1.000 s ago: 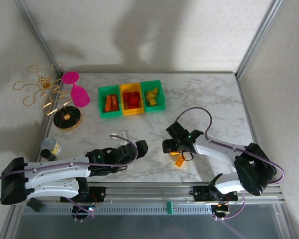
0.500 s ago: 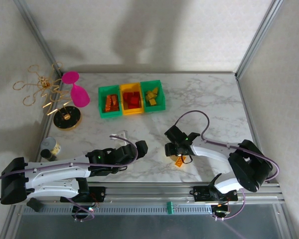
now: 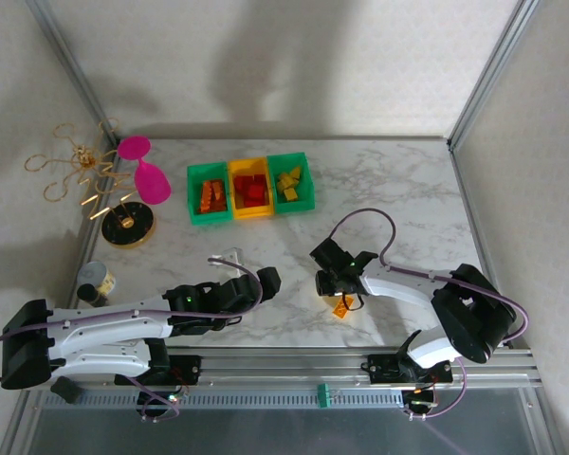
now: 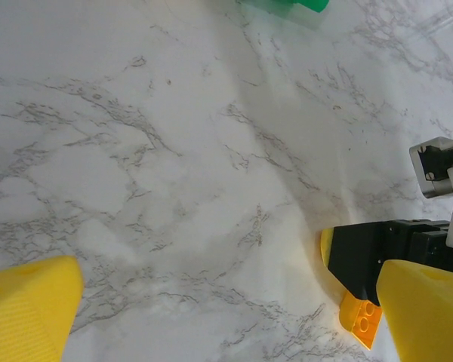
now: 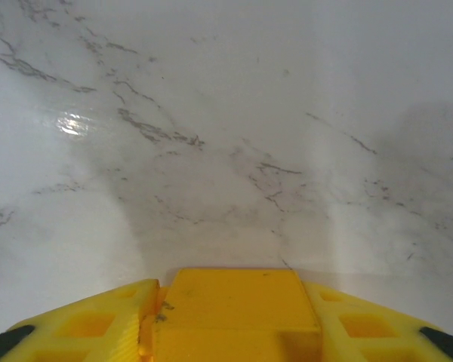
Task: Sort the legos into containers by color
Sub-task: Pick up the lego from the bottom-center of the table, then place the lego in the container.
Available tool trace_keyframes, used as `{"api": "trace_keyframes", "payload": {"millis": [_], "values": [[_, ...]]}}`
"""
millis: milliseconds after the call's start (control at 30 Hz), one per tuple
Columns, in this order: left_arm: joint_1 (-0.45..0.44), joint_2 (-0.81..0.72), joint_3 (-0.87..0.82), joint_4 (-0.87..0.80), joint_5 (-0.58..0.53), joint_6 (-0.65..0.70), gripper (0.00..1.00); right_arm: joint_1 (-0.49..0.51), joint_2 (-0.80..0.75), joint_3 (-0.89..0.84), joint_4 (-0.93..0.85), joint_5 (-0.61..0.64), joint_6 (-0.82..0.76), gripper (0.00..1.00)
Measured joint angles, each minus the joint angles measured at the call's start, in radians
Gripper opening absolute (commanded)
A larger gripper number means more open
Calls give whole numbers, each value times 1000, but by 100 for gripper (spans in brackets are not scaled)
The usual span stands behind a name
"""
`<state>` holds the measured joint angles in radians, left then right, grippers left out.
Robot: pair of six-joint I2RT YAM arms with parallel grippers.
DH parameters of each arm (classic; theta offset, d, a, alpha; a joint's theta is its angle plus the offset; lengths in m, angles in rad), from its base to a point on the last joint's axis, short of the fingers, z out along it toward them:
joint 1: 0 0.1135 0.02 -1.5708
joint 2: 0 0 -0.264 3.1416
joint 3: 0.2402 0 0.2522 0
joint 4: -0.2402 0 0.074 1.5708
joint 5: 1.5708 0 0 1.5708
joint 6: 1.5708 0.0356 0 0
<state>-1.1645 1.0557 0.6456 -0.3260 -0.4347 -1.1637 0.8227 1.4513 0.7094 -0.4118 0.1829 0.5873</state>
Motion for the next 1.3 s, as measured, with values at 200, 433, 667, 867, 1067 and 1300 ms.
{"api": "trace_keyframes", "payload": {"millis": [200, 433, 667, 867, 1067, 1300], "values": [[3, -21, 1, -11, -31, 8, 100, 0, -8, 48, -1, 0, -18, 41], [74, -21, 49, -39, -39, 46, 100, -4, 36, 235, 16, 43, -75, 41], [185, -12, 96, -37, -29, 118, 100, -75, 253, 500, 88, 65, -156, 40], [280, 27, 142, -24, 4, 183, 100, -144, 454, 737, 134, 79, -215, 39], [362, 84, 167, 6, 53, 231, 100, -195, 654, 959, 151, 81, -264, 44], [390, 105, 174, 14, 76, 252, 100, -223, 789, 1146, 119, 90, -320, 65]]}}
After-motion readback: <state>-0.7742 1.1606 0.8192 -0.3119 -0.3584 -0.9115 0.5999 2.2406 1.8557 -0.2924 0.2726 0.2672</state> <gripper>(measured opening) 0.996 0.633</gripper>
